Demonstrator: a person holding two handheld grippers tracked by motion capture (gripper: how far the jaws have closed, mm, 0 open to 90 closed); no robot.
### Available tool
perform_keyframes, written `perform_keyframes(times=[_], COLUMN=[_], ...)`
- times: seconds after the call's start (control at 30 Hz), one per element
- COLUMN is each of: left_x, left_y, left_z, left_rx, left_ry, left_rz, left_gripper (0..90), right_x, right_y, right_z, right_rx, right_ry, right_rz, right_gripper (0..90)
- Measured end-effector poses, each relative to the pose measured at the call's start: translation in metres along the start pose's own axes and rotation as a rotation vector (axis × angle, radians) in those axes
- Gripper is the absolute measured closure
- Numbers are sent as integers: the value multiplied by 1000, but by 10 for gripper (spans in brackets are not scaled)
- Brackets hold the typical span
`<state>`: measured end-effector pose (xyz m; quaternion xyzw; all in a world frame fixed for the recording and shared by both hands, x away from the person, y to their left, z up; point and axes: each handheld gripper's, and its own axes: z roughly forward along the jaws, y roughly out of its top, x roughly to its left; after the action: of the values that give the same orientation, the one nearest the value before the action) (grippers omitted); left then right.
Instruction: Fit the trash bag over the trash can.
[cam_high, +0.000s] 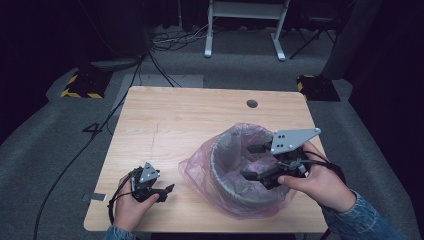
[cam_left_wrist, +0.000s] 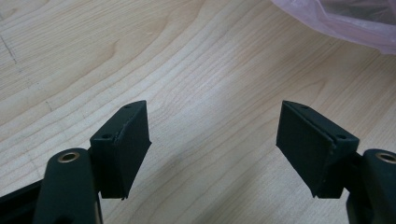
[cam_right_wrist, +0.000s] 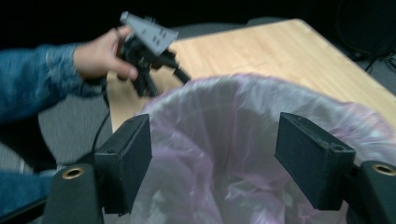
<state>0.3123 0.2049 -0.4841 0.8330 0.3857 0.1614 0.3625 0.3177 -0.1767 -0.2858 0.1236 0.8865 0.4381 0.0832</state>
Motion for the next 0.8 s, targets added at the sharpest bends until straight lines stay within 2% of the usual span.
perform_keyframes(times=[0.17, 0.2, 0.27, 0.3, 0.4, 0.5, 0.57, 0.67, 0.73, 0.8], left_x=[0, 0, 0, 0, 0, 0, -1, -1, 0, 0], left_y=[0, 0, 0, 0, 0, 0, 0, 0, 0, 0], left_z=[1, 1, 0, 0, 0, 0, 0, 0, -1, -1], left_rx=[2, 2, 2, 1, 2, 5, 4, 4, 3, -4], left_ry=[1, 0, 0, -2, -1, -1, -3, -4, -4, -3], left_rz=[2, -1, 3, 2, 3, 1, -1, 4, 4, -2], left_gripper=[257, 257, 257, 257, 257, 256, 256, 256, 256, 256], right_x=[1, 1, 3, 4, 8, 11, 11, 10, 9, 8], right_y=[-5, -5, -3, -2, -2, -3, -3, -2, -2, 0], right_z=[16, 20, 28, 33, 46, 56, 57, 57, 52, 42], right_rx=[118, 148, 219, 251, 333, 417, 441, 446, 419, 351], right_ry=[14, 7, -7, 1, 38, 46, 57, 43, 49, 40], right_rz=[-71, -95, -174, -199, -245, -274, -261, -263, -262, -227], right_gripper=[294, 289, 302, 308, 323, 332, 355, 323, 315, 294])
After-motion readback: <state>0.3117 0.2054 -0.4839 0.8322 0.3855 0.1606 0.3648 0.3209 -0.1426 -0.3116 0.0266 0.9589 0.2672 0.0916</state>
